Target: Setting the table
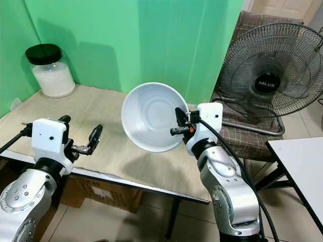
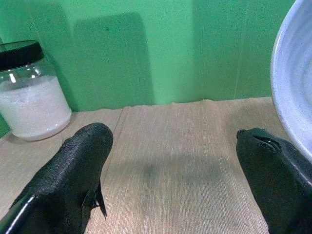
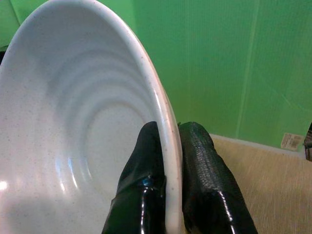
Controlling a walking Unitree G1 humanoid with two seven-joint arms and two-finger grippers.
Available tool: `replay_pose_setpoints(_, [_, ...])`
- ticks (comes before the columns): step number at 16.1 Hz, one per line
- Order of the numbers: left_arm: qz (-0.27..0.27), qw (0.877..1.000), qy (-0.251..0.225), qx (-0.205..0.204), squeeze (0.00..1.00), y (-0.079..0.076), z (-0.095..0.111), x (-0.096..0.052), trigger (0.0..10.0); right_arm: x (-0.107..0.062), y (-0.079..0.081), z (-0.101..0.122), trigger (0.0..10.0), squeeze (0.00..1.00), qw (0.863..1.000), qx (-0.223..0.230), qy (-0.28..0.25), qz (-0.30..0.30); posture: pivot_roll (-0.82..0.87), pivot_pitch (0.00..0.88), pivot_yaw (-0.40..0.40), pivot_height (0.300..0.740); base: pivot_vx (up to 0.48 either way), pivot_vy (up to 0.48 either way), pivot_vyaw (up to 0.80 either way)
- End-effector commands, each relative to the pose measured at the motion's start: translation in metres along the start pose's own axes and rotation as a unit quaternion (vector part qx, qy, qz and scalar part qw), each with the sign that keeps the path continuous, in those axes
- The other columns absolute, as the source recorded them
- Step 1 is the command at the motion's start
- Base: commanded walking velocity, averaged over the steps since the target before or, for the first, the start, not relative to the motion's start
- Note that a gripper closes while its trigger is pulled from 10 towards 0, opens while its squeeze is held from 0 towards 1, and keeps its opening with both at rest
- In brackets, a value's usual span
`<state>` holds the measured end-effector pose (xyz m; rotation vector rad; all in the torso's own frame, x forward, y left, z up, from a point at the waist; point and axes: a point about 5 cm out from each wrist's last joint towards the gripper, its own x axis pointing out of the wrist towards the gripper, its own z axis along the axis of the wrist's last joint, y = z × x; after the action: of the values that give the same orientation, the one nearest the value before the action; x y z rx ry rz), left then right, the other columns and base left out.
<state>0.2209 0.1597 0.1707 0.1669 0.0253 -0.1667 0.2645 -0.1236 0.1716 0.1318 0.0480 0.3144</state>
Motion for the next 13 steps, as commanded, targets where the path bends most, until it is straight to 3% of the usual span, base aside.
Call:
replay_pose_setpoints(1, [0.001, 1.0, -0.003, 0.005, 0.02, 0.0023, 0.002, 0.0016, 10.0, 0.0005, -0.0006, 0.0049, 10.0, 0.0, 1.0, -0.005, -0.019, -0.003, 0.01, 0.0, -0.021, 0.74, 0.0, 0.0, 0.0])
replay_pose_setpoints(13, [-0.001, 1.0, 0.0, 0.004, 0.0, 0.002, 0.0014, 0.0008, 10.0, 0.0017, -0.001, 0.0027, 10.0, 0.0, 1.0, -0.008, -0.012, 0.002, 0.01, 0.0, -0.026, 0.74, 0.0, 0.0, 0.0])
